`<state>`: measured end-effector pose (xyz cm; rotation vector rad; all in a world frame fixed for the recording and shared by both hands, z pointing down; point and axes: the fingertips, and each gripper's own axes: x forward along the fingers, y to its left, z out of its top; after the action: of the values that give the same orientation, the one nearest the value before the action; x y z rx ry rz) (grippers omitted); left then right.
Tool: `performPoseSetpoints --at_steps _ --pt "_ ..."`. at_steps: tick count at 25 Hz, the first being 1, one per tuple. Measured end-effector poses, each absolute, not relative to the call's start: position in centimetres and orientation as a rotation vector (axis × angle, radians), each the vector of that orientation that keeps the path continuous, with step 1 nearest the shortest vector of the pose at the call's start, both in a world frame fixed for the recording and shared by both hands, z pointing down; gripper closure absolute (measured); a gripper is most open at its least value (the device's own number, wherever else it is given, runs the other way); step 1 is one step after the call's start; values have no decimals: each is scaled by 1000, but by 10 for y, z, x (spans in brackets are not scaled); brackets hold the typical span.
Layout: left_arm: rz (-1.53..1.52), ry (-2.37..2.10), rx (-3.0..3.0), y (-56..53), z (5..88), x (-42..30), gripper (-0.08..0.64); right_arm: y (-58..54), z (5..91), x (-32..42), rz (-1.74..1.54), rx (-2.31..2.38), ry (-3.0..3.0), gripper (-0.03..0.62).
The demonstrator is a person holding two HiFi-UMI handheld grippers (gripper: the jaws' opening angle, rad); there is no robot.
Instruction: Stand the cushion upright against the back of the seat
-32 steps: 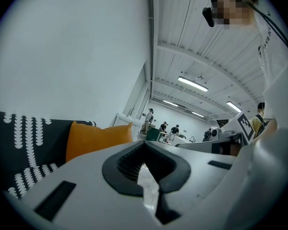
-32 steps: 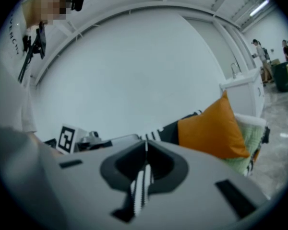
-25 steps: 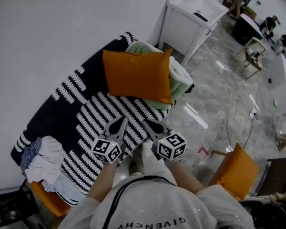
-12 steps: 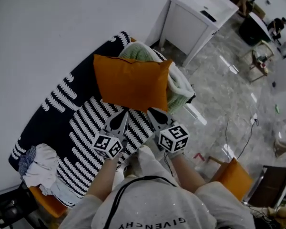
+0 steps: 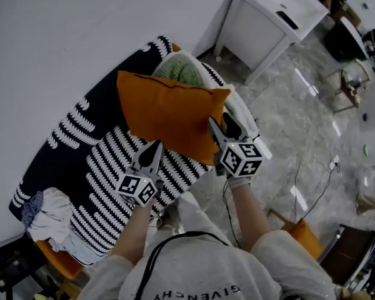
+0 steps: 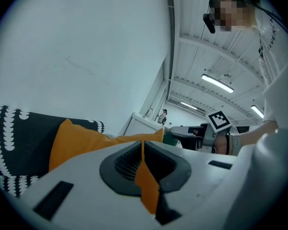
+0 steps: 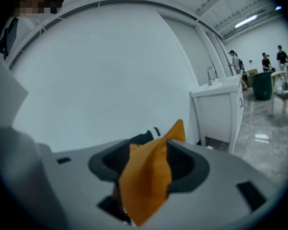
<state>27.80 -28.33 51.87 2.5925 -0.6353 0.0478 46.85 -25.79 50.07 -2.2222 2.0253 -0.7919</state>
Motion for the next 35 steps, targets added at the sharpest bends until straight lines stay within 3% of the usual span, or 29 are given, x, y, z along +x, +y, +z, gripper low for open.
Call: performPoseSetpoints --at_steps 5,16,21,25,35 --pt "54 -676 2561 -292 529 283 535 -291 508 513 -844 -2276 1885 311" --pt "89 -759 2512 -300 549 276 535 -321 540 537 -1078 -2339 1778 314" --pt "72 -789 2504 -302 548 271 535 -317 544 531 -1071 -2374 1871 448" --pt "70 -815 2494 -303 550 262 535 -315 538 516 -1025 -2348 1972 513" --pt "99 -845 2510 -301 550 243 525 -283 514 478 -899 -2259 2107 534"
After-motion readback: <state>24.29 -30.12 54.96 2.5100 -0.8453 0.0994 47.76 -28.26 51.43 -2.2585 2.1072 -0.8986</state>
